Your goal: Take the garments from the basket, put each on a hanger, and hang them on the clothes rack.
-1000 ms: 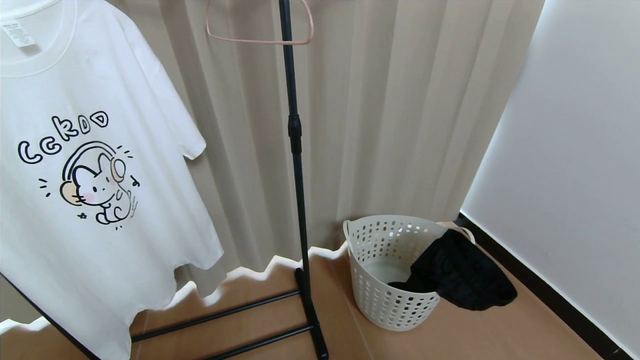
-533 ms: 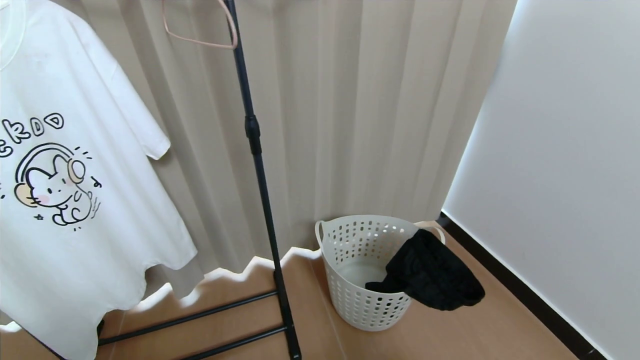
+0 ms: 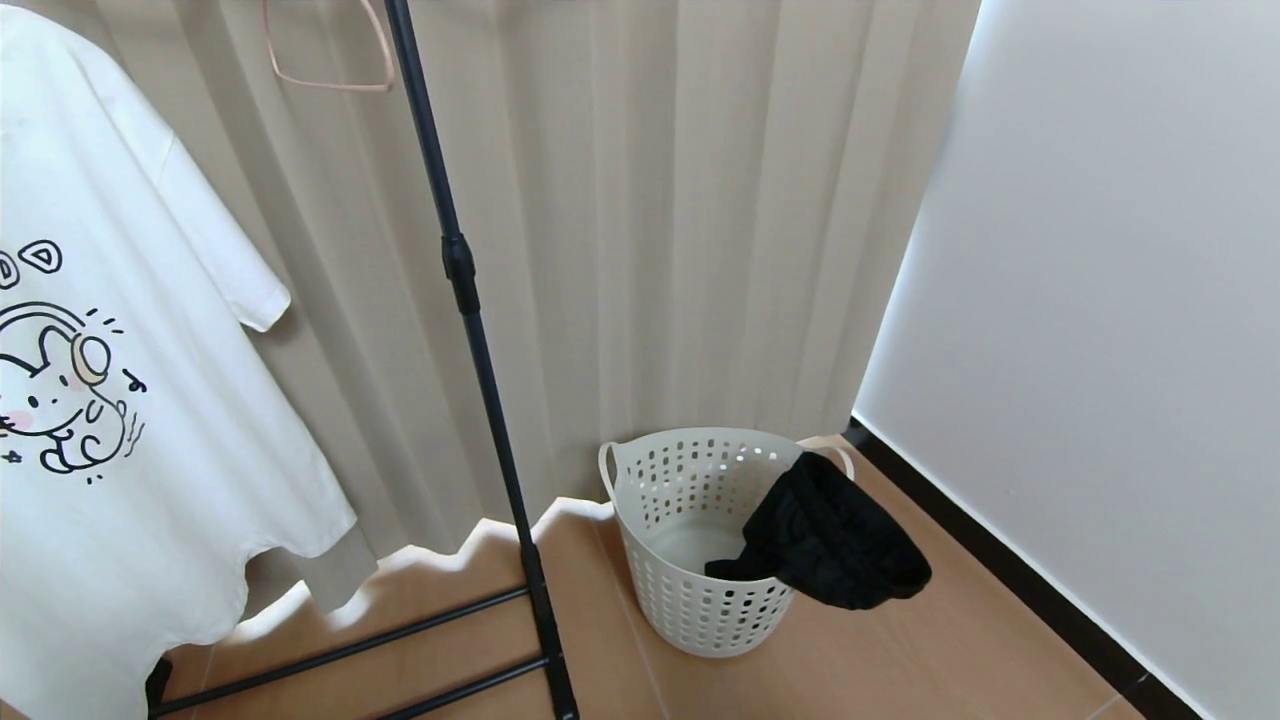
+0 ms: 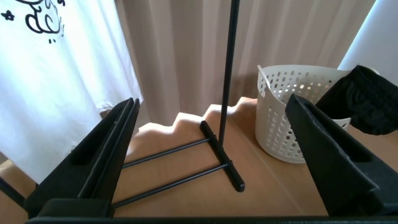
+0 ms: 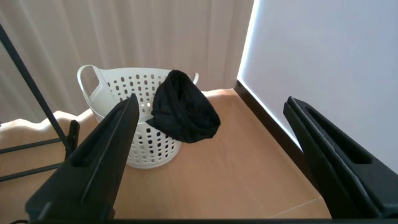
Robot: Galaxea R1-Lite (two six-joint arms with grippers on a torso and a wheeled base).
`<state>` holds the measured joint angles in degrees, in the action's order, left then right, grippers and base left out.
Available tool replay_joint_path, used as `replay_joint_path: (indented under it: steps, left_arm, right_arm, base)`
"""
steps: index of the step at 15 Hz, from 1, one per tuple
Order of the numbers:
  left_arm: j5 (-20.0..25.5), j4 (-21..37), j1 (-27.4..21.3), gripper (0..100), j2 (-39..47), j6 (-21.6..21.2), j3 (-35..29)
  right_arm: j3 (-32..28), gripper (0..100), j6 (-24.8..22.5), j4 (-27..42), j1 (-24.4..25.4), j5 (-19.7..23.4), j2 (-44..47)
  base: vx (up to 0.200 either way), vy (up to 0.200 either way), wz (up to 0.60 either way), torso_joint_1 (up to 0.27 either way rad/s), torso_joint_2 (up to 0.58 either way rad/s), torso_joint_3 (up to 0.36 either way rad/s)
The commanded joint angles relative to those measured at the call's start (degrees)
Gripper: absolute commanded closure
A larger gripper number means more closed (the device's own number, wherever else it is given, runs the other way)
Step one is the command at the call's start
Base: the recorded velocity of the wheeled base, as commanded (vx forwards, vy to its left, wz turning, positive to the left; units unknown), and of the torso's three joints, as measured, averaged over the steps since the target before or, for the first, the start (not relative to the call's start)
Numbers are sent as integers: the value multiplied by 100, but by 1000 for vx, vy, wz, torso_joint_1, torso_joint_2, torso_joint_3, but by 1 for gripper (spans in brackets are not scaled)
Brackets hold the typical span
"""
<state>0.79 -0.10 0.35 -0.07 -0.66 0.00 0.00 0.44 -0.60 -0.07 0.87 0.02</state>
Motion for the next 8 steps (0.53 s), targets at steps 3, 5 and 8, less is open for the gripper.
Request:
replay_joint_path:
  steps: [3, 5, 8]
  left_arm:
    - [0, 1, 0, 0, 7, -4, 0]
    - [0, 1, 0, 0, 7, -4, 0]
    - [0, 1, 0, 0, 7, -4, 0]
  right_arm:
    - [0, 0, -9, 7, -1, 1, -2]
    - [0, 0, -9, 7, -1, 1, -2]
    - [0, 0, -9, 7, -1, 1, -2]
  base:
    - [0, 0, 0, 0, 0, 0]
    - [0, 0, 0, 0, 0, 0]
    - [0, 0, 0, 0, 0, 0]
